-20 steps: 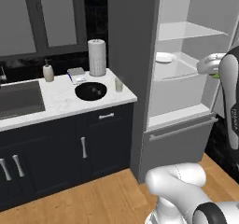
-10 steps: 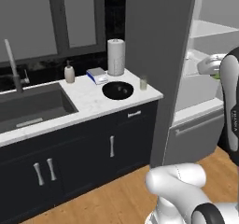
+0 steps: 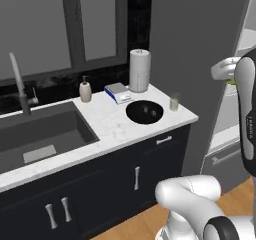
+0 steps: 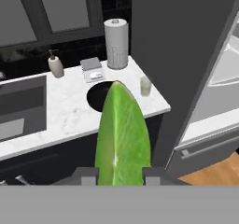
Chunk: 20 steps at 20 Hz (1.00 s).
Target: Grab a lemon wedge from the fridge and one ice cube from the ice bowl, and put them in the glass of lemonade.
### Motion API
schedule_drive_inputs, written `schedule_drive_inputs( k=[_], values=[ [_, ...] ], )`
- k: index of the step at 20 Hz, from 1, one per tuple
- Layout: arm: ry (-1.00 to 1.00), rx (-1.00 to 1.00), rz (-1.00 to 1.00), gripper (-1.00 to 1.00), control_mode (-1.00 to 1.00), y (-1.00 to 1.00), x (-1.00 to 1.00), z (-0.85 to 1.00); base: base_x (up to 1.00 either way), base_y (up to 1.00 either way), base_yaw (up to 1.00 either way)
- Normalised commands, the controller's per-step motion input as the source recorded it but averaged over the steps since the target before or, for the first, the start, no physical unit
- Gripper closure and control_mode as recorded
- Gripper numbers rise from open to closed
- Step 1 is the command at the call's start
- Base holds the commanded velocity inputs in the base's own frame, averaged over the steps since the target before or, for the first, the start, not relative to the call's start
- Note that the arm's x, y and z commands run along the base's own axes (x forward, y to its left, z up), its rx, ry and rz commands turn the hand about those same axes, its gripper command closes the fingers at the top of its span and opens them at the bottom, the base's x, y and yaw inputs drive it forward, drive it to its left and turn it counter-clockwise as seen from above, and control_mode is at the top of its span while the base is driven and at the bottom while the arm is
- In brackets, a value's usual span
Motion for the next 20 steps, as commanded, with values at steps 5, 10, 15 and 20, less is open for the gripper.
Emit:
schedule_drive_inputs(
  k=[5, 10, 15, 20],
  values=[
    [0.00, 0.00, 0.00, 1.00, 1.00, 0.00, 0.00, 0.00, 0.63, -0.04, 0.00],
    [0.00, 0.00, 0.00, 1.00, 1.00, 0.00, 0.00, 0.00, 0.80, -0.39, 0.05],
    [0.00, 0.00, 0.00, 1.00, 1.00, 0.00, 0.00, 0.00, 0.65, -0.77, 0.08],
    [0.00, 0.00, 0.00, 1.00, 1.00, 0.00, 0.00, 0.00, 0.32, 0.28, -0.06]
  ],
)
